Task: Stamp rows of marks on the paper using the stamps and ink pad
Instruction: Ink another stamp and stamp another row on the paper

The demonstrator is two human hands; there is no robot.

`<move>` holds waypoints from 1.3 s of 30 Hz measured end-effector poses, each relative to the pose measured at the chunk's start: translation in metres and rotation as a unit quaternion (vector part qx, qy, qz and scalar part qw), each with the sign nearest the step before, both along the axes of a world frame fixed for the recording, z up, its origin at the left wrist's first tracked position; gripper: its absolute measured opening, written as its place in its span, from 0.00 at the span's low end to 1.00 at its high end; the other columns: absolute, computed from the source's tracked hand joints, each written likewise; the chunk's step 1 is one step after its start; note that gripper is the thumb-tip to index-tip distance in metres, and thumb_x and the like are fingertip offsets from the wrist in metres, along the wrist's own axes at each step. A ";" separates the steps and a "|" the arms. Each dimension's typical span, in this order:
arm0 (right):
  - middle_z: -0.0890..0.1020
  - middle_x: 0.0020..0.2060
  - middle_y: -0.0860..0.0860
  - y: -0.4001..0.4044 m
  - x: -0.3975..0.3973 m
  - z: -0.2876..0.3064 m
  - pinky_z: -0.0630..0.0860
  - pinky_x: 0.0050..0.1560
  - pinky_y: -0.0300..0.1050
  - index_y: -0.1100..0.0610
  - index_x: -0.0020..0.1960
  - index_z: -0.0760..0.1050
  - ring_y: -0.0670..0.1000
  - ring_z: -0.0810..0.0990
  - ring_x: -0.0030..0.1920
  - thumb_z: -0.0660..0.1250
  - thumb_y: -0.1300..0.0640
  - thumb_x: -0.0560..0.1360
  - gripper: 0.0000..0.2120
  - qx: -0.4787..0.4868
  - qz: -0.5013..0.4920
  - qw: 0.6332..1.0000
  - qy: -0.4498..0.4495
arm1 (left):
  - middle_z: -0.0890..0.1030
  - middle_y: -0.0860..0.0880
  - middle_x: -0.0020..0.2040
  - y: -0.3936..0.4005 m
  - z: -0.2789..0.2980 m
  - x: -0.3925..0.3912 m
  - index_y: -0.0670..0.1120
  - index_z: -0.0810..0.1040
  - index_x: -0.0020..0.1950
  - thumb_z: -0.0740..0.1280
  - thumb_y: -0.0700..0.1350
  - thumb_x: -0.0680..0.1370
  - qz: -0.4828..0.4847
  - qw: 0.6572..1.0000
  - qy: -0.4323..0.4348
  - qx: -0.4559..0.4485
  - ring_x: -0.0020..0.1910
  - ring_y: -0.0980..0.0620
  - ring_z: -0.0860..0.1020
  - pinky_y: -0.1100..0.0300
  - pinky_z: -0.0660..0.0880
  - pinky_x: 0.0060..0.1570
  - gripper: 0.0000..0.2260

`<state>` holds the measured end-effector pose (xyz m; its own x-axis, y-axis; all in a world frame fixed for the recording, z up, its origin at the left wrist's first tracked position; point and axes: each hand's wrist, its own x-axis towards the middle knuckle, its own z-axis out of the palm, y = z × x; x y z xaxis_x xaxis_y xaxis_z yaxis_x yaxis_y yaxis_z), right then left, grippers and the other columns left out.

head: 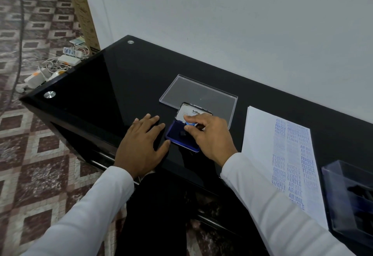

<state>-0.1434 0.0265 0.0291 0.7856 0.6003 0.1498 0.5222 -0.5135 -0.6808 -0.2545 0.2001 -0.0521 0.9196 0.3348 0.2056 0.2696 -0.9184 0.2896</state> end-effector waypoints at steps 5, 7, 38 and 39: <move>0.84 0.56 0.47 -0.002 0.000 -0.001 0.77 0.59 0.41 0.52 0.59 0.83 0.44 0.80 0.51 0.73 0.56 0.75 0.12 0.007 -0.006 1.000 0.012 | 0.68 0.50 0.77 0.000 0.001 -0.001 0.52 0.72 0.74 0.52 0.67 0.77 0.000 1.000 -0.005 0.000 0.79 0.49 0.60 0.49 0.51 0.78 0.32; 0.84 0.56 0.46 -0.002 -0.001 -0.001 0.77 0.58 0.38 0.51 0.59 0.83 0.42 0.79 0.50 0.73 0.56 0.75 0.12 0.010 -0.007 1.000 0.019 | 0.68 0.50 0.77 -0.001 0.002 -0.001 0.52 0.72 0.74 0.51 0.67 0.77 0.000 1.000 -0.003 -0.005 0.79 0.49 0.59 0.49 0.50 0.78 0.32; 0.84 0.51 0.44 -0.144 0.074 0.021 0.81 0.50 0.37 0.50 0.58 0.83 0.41 0.81 0.44 0.72 0.53 0.76 0.11 0.064 -0.163 0.984 -0.020 | 0.69 0.48 0.76 -0.122 0.050 0.107 0.49 0.72 0.74 0.61 0.61 0.78 -0.139 0.985 -0.045 -0.090 0.78 0.47 0.61 0.45 0.61 0.76 0.28; 0.84 0.52 0.45 -0.149 0.078 0.020 0.82 0.51 0.41 0.50 0.58 0.83 0.42 0.82 0.45 0.72 0.53 0.76 0.11 0.065 -0.170 0.983 -0.019 | 0.68 0.48 0.76 -0.127 0.050 0.112 0.49 0.72 0.74 0.62 0.61 0.79 -0.143 0.985 -0.043 -0.088 0.78 0.47 0.61 0.45 0.60 0.77 0.27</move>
